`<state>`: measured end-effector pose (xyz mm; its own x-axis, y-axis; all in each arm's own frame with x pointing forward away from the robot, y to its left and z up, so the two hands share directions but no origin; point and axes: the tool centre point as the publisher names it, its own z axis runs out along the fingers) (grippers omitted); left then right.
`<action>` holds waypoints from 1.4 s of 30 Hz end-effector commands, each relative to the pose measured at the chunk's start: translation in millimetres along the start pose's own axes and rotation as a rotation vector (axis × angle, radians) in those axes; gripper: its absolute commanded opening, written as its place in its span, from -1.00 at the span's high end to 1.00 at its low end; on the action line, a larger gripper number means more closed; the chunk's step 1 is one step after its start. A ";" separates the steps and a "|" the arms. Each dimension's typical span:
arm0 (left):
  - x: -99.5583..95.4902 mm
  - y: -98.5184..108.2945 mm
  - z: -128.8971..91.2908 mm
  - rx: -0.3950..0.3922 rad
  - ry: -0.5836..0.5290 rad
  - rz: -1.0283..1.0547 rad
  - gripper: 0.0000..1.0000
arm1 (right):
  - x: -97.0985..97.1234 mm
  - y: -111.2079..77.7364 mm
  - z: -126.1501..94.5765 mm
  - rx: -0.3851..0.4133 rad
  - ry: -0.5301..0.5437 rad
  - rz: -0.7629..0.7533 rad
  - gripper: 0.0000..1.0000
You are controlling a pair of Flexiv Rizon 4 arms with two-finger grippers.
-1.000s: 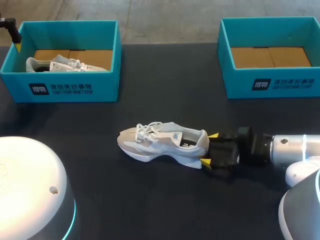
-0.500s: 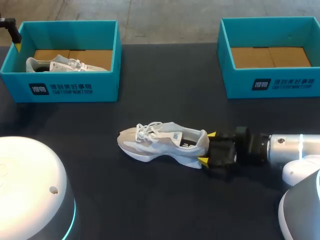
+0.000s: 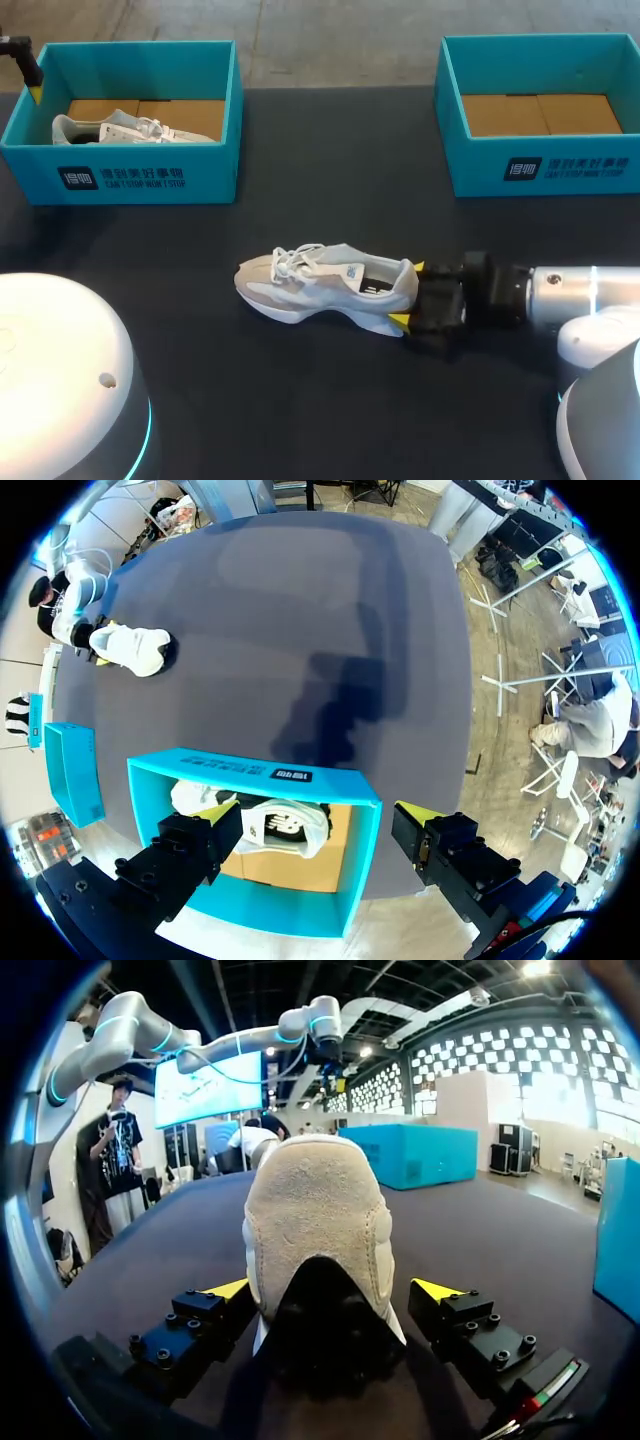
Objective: Take the shoe out of the shoebox, open the shoe tongue, remove and reinsert the insole, then place the shoe into the shoebox
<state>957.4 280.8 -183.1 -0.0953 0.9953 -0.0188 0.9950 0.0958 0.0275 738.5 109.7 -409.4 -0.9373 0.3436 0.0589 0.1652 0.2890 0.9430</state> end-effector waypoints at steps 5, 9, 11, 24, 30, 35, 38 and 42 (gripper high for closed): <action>0.1 -1.0 -0.4 -0.002 0.002 0.000 -1.00 | -4.3 -0.1 9.2 0.002 0.003 -0.001 -1.00; 0.1 -1.0 -0.4 -0.002 0.002 0.000 -1.00 | -5.1 0.2 12.7 -0.001 0.008 -0.002 -1.00; 0.1 -1.0 -0.4 -0.002 0.002 0.000 -1.00 | -5.5 0.4 13.8 -0.002 0.010 -0.004 -1.00; 0.1 -1.0 -0.4 -0.002 0.002 0.000 -1.00 | -9.0 2.2 2.2 0.001 0.006 -0.014 -1.00; 0.1 -1.0 -0.4 -0.002 0.002 0.000 -1.00 | -10.8 1.4 -0.4 -0.012 0.045 -0.011 -1.00; 0.1 -1.0 -0.4 -0.002 0.002 0.000 -1.00 | -13.0 -0.8 -4.9 -0.011 0.047 -0.015 -1.00; 0.1 -1.0 -0.4 -0.002 0.002 0.000 -1.00 | -15.5 -2.1 -6.9 -0.009 0.051 -0.020 -1.00; 0.1 -1.0 -0.4 -0.002 0.002 0.000 -1.00 | -17.3 -1.9 -7.7 -0.015 0.070 -0.032 -1.00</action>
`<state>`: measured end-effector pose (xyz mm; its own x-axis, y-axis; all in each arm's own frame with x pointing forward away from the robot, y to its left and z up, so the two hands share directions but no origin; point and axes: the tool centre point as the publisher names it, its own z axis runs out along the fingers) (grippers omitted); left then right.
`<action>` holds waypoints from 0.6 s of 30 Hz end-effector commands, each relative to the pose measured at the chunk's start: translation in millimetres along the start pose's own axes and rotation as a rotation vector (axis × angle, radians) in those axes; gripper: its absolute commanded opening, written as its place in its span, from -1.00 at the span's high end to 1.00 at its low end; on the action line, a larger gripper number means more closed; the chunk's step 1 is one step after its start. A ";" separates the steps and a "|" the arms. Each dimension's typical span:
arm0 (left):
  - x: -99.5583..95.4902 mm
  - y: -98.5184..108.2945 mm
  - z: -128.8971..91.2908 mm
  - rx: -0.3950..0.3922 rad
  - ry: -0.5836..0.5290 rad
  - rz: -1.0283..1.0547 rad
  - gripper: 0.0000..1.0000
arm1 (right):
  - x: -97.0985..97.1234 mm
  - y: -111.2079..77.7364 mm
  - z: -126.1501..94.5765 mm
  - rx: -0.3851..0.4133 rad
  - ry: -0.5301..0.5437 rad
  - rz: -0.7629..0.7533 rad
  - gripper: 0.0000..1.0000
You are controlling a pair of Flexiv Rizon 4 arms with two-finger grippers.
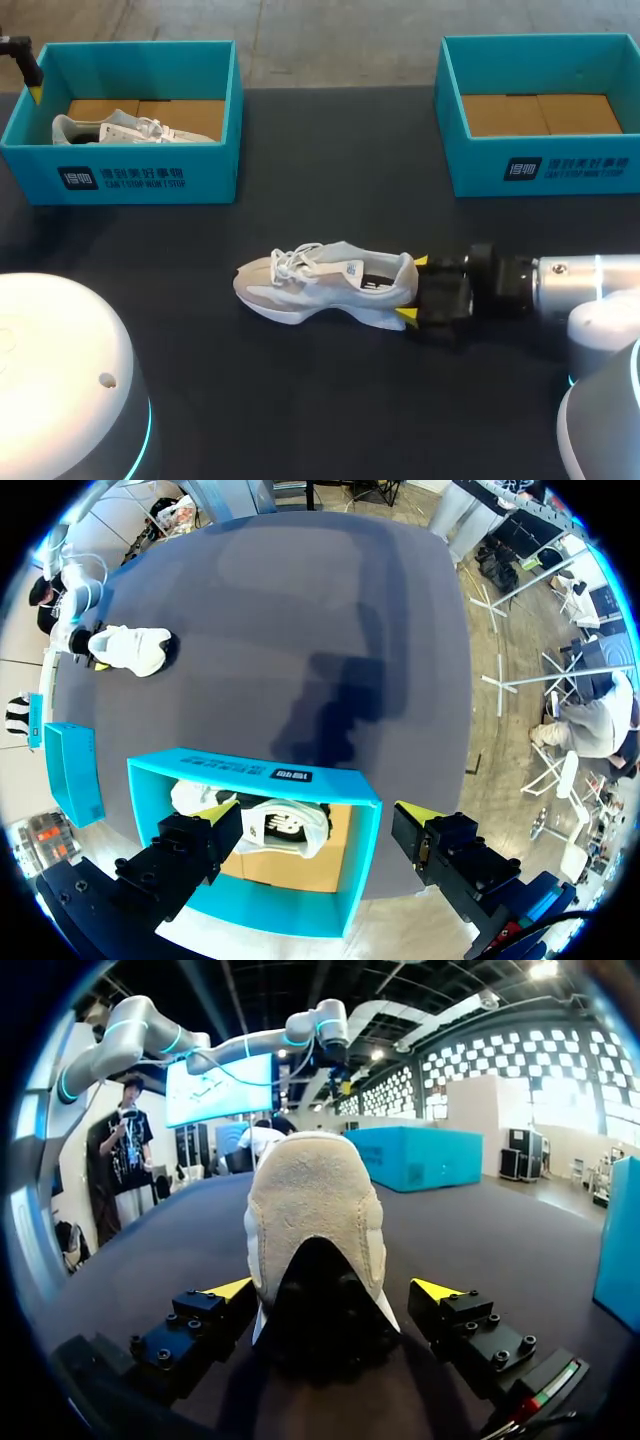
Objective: Take the shoe out of the shoebox, open the shoe tongue, remove and reinsert the insole, then place the shoe into the shoebox
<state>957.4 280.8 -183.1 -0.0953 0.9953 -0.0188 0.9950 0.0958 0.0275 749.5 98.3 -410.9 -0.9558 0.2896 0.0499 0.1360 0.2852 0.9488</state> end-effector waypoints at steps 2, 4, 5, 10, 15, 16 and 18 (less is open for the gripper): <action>0.1 -1.0 -0.4 -0.002 0.002 0.000 -1.00 | -2.7 2.7 0.0 0.000 0.029 -0.013 -1.00; 0.1 -1.0 -0.4 -0.002 0.002 0.000 -1.00 | -2.9 3.9 2.5 -0.002 0.045 -0.018 -1.00; 0.1 -1.0 -0.4 -0.002 0.002 0.000 -1.00 | -3.1 4.3 3.9 0.000 0.052 -0.020 -1.00; 0.1 -1.0 -0.4 -0.002 0.002 0.000 -1.00 | -4.2 3.9 9.5 -0.006 0.088 -0.022 -1.00; 0.1 -1.0 -0.4 -0.002 0.002 0.000 -1.00 | -2.9 3.2 12.4 -0.006 0.094 -0.023 -1.00; 0.1 -1.0 -0.4 -0.002 0.002 0.000 -1.00 | -2.5 3.1 13.0 -0.007 0.095 -0.023 -1.00; 0.1 -1.0 -0.4 -0.002 0.002 0.000 -1.00 | -1.6 3.3 13.9 -0.009 0.095 -0.026 -1.00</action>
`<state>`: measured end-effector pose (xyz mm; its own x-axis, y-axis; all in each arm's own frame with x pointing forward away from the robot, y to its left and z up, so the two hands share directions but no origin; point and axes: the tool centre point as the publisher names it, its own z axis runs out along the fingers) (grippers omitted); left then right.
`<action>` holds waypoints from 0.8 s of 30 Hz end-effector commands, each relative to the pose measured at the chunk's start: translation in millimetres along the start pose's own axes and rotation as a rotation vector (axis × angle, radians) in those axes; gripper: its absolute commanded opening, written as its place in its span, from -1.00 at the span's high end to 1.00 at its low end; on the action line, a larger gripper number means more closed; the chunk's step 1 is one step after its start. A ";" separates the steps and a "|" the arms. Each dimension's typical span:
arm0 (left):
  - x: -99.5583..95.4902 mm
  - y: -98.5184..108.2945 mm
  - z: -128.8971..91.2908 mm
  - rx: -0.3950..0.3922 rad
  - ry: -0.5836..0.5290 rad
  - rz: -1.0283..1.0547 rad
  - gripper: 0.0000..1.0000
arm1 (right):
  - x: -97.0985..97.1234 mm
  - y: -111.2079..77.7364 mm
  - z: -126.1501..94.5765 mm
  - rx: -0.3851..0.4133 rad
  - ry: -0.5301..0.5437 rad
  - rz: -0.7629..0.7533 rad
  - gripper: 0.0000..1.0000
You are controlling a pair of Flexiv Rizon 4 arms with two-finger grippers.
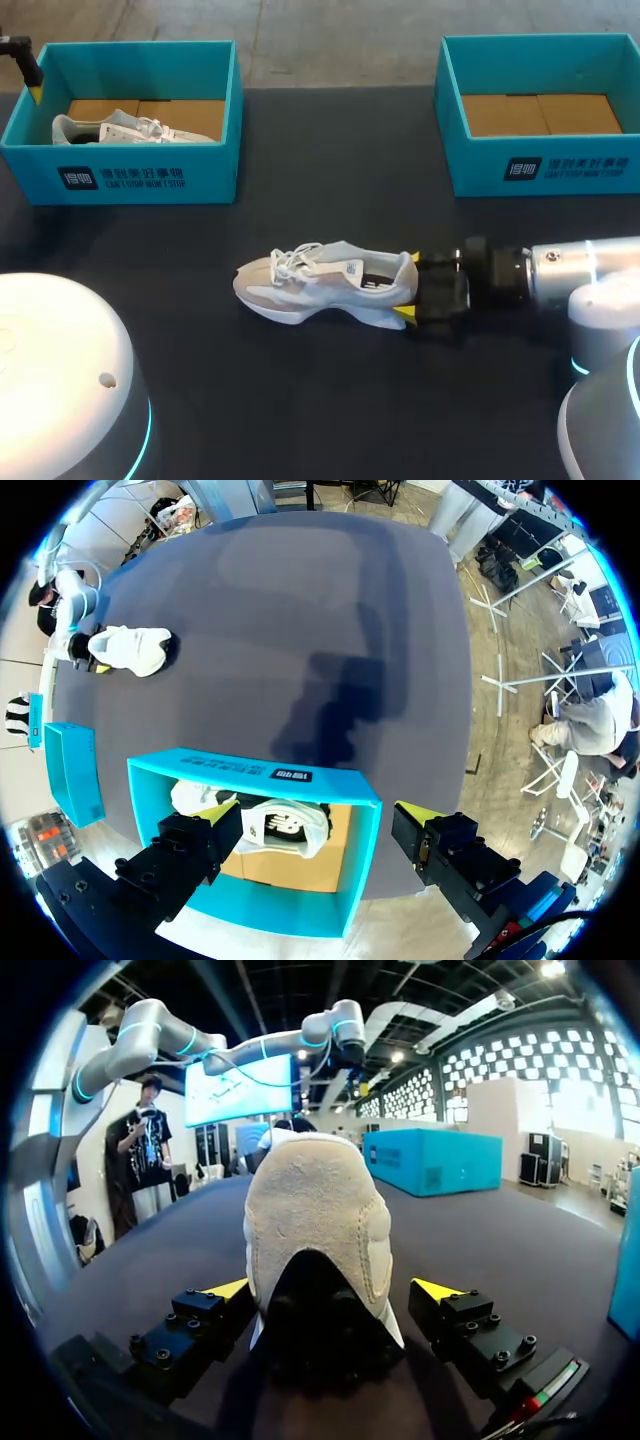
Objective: Take the shoe out of the shoebox, open the shoe tongue, remove and reinsert the insole, then place the shoe into the shoebox
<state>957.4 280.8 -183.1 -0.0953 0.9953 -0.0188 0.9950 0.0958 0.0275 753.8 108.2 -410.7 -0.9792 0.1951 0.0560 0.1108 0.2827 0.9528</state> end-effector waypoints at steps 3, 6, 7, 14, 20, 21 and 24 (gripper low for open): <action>0.1 -1.0 -0.4 -0.002 0.002 0.000 -1.00 | 0.2 0.2 6.6 -0.001 0.000 -0.007 -1.00; 0.1 -1.0 -0.4 -0.002 0.002 0.000 -1.00 | 1.4 0.5 9.5 -0.002 0.004 -0.010 -1.00; 0.1 -1.0 -0.4 -0.002 0.002 0.000 -1.00 | 1.6 0.5 10.0 -0.001 0.006 -0.011 -1.00; 0.1 -1.0 -0.4 -0.002 0.002 0.000 -1.00 | 4.4 2.0 12.0 -0.007 0.013 -0.015 -1.00; 0.1 -1.0 -0.4 -0.002 0.002 0.000 -1.00 | 5.9 4.3 17.4 -0.011 0.022 -0.023 -1.00; 0.1 -1.0 -0.4 -0.002 0.002 0.000 -1.00 | 6.3 4.5 18.4 -0.011 0.024 -0.024 -1.00; 0.1 -1.0 -0.4 -0.002 0.002 0.000 -1.00 | 6.8 3.8 20.7 -0.006 0.030 -0.026 -1.00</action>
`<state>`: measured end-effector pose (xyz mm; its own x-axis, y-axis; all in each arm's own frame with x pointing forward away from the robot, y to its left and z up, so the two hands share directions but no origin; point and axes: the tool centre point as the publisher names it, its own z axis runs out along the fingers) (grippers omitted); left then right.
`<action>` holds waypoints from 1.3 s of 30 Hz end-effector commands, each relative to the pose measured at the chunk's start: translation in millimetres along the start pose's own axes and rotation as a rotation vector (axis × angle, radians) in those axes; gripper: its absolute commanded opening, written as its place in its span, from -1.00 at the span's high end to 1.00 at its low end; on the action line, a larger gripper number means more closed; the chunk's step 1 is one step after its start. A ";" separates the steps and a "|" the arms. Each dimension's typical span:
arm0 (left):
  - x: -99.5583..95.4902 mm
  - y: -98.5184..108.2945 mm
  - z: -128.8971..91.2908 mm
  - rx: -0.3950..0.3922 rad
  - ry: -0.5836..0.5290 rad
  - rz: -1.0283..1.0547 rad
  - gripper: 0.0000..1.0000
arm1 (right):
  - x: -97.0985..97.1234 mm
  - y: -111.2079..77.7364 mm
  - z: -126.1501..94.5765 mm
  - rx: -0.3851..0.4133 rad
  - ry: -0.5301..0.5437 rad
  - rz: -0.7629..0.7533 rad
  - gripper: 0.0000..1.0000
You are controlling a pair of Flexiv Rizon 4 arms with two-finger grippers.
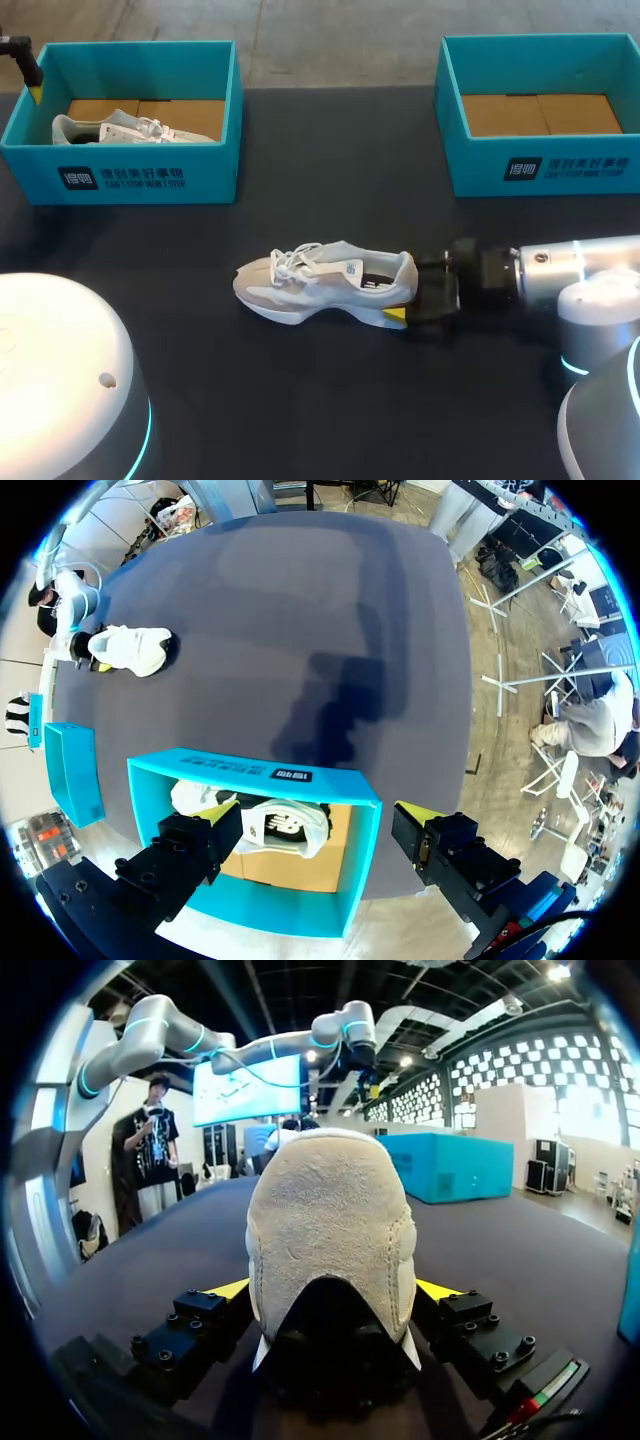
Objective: Take the shoe out of the shoebox, open the shoe tongue, remove and reinsert the insole, then place the shoe into the shoebox
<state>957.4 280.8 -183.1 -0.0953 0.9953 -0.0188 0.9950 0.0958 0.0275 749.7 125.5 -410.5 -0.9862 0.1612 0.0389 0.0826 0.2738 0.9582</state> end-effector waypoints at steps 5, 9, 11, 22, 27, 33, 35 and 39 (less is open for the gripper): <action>0.1 -1.0 -0.4 -0.002 0.002 0.000 -1.00 | -1.4 -4.4 8.6 0.013 0.004 0.003 -1.00; 0.1 -1.0 -0.4 -0.002 0.002 0.000 -1.00 | -2.1 -4.5 10.1 0.014 0.006 -0.001 -1.00; 0.1 -1.0 -0.4 -0.002 0.002 0.000 -1.00 | -2.2 -4.6 10.1 0.015 0.005 -0.002 -1.00; 0.1 -1.0 -0.4 -0.002 0.002 0.000 -1.00 | -1.4 -4.1 8.6 0.017 0.009 -0.022 1.00; 0.1 -1.0 -0.4 -0.002 0.002 0.000 -1.00 | 0.0 -1.7 6.6 0.008 0.027 -0.032 1.00; 0.1 -1.0 -0.4 -0.002 0.002 0.000 -1.00 | 3.8 -0.4 5.4 0.002 0.041 -0.040 1.00; 0.1 -1.0 -0.4 -0.002 0.002 0.000 -1.00 | 5.3 -1.4 4.8 0.003 0.044 -0.041 1.00; 0.1 -1.0 -0.4 -0.002 0.002 0.000 -1.00 | 9.4 -3.8 3.9 0.007 0.059 -0.047 1.00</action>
<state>957.4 280.8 -183.1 -0.0953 0.9953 -0.0188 0.9950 0.0958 0.0275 743.0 131.0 -415.5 -0.9950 0.0996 0.0092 0.0372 0.2831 0.9584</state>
